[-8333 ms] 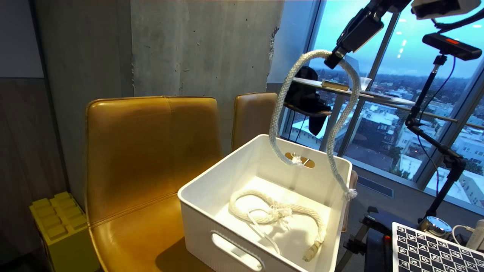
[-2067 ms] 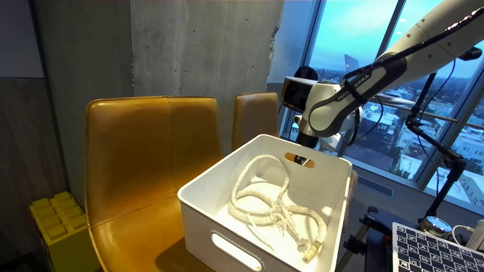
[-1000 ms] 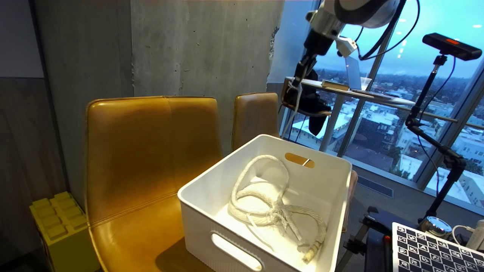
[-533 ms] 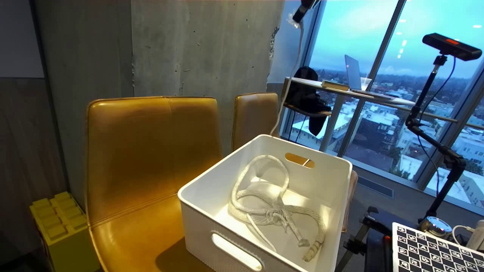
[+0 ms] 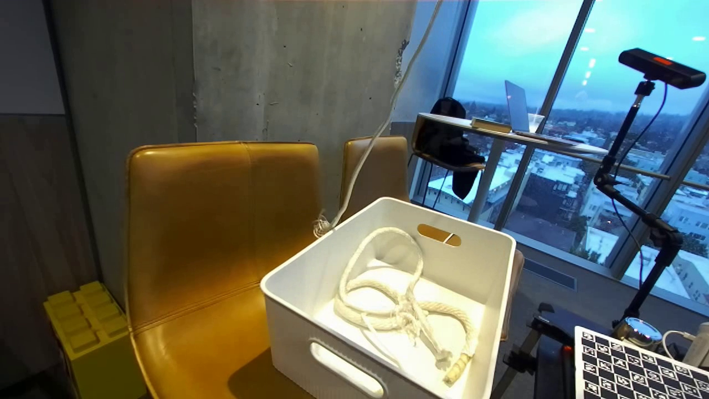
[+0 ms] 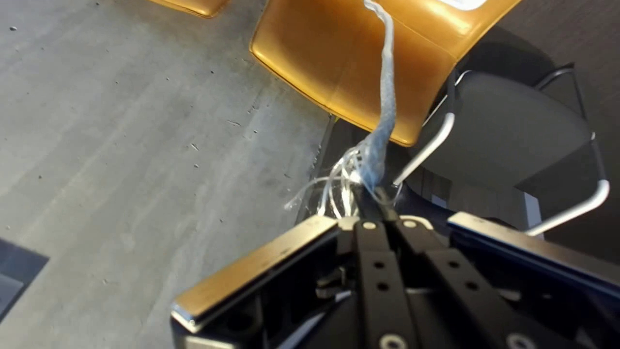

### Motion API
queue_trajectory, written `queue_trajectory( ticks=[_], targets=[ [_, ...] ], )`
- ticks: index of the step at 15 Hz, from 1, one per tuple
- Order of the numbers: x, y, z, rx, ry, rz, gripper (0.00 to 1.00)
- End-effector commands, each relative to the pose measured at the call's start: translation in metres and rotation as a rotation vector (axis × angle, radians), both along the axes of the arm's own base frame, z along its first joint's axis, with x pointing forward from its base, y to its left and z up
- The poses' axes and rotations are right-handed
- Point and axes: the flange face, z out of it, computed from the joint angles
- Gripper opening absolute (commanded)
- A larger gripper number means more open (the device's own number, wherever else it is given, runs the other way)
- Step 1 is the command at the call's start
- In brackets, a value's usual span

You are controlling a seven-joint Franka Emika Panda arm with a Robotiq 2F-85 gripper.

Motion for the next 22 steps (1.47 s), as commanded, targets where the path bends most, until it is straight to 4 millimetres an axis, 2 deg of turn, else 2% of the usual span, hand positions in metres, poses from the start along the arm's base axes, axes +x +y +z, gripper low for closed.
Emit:
queue_trajectory(
  ticks=[1,2,4,6,8,10,12,18,22],
  targets=[
    [-0.052,0.042,0.070,0.017,-0.016,0.009,0.00],
    [-0.062,0.045,0.081,0.026,-0.020,0.013,0.00],
    [-0.074,0.036,0.094,0.037,-0.026,0.009,0.00],
    [-0.073,0.014,0.090,0.037,-0.022,-0.019,0.00],
    [-0.060,-0.011,0.069,0.036,0.007,-0.051,0.00],
    [-0.050,-0.035,0.039,0.033,0.047,-0.075,0.00],
    [-0.042,-0.053,0.013,0.024,0.088,-0.090,0.00],
    [-0.021,-0.079,-0.031,0.015,0.155,-0.126,0.00],
    [-0.006,-0.102,-0.068,0.016,0.204,-0.158,0.00]
  ],
)
